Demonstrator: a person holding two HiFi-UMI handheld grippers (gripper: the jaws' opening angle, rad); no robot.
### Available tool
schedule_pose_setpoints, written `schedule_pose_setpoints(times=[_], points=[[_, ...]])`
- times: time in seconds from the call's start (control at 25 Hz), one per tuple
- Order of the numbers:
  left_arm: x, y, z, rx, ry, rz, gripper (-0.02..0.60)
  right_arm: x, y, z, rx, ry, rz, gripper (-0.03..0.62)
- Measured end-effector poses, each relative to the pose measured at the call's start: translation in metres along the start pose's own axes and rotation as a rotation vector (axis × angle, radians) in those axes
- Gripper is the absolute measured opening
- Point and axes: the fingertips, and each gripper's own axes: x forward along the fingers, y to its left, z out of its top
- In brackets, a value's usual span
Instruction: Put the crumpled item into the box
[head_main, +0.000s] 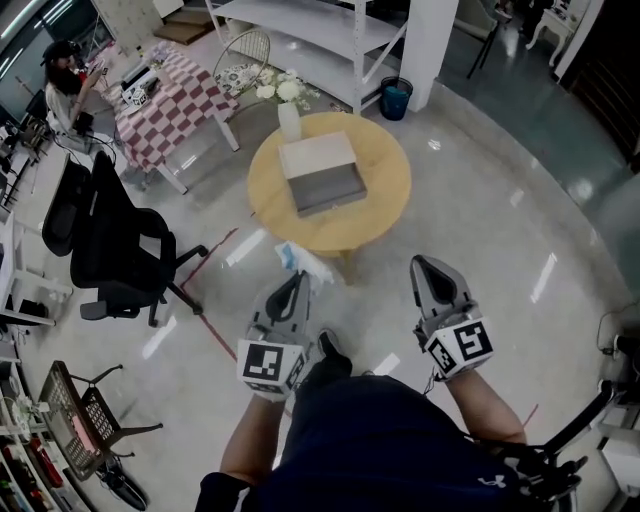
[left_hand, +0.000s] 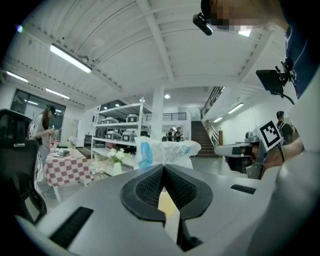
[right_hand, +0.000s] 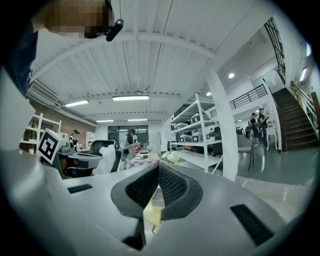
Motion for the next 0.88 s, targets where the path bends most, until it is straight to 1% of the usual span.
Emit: schedule_pose_setpoints(times=[0.2,0.4,0.48,0.64,0.76,0.88], points=[[0.022,0.065,0.023,0.018,-0.067,0.051,0.015,0.052,-0.021,0.023,-0.079,-0.025,-0.032,0.002],[0.038,0.115,0.036,-0.006,-0.117,0.091,0.015,0.094,-0.026,0.042,-0.118,-0.041,-0.051,0.002],[0.043,0.134,0.036,-0.021,-0.124,0.104,0.017,0.109,-0.023,0.048,-0.100,-0.052,-0.061,0.002],[0.058,0.158,0.034,-0.027,-0.118,0.103,0.015,0.132,-0.018,0.050,-0.014,-0.080,-0.084,0.002],[0.065,0.167,0.033,-0.032,-0.109,0.102,0.015,0.144,-0.013,0.048,0.014,-0.087,-0.076,0.002],[0.077,0.162,0.039,-0.038,-0.097,0.101,0.015,0.149,-0.020,0.052,0.020,-0.074,-0.057,0.002]])
